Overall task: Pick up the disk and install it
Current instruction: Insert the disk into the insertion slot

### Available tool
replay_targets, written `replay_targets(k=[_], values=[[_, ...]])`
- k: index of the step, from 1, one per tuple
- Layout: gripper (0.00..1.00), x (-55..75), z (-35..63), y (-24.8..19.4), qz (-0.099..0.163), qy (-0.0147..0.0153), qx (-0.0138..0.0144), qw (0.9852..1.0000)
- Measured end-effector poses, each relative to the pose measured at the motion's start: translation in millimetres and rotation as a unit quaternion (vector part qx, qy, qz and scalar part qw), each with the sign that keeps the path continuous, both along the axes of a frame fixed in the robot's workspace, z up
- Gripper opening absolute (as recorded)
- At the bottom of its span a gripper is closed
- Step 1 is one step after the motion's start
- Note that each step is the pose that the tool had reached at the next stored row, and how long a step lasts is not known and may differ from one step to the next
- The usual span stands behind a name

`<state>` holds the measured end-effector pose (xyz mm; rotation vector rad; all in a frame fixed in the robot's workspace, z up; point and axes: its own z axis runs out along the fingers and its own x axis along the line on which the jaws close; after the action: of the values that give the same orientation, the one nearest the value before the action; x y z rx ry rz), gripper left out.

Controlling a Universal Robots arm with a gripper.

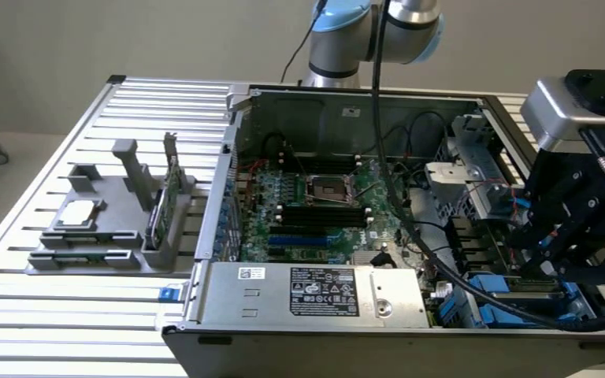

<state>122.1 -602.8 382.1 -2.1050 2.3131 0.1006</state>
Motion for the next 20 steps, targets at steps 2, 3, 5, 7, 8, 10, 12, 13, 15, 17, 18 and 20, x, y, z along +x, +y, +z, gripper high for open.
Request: replay_targets(k=[2, 3, 5, 7, 8, 10, 12, 13, 15, 17, 18, 20], values=[[0.37, 0.0, -0.3, 0.0, -0.018, 0.0, -0.0001, 0.9998], [0.37, 0.0, -0.4, 0.0, -0.028, 0.0, -0.0001, 0.9996], [0.37, 0.0, -0.8, 0.0, -0.046, 0.0, 0.0, 0.999], [0.37, 0.0, -1.1, 0.0, -0.064, 0.0, 0.0, 0.998], [0.37, 0.0, -1.2, 0.0, -0.073, 0.0, 0.0, 0.9974], [0.37, 0.0, -1.6, 0.0, -0.091, 0.0, 0.0, 0.9959], [0.37, 0.0, -1.9, 0.0, -0.109, 0.0, 0.0, 0.9941], [0.37, 0.0, -2.0, 0.0, -0.119, 0.0, 0.0, 0.993], [0.37, 0.0, -2.4, 0.0, -0.136, 0.0, 0.0, 0.9907], [0.37, 0.0, -2.7, 0.0, -0.154, 0.0, 0.0, 0.988], [0.37, 0.0, -2.9, 0.0, -0.163, 0.0, 0.0, 0.9866], [0.37, 0.0, -3.2, 0.0, -0.181, 0.0, 0.0, 0.9834]])
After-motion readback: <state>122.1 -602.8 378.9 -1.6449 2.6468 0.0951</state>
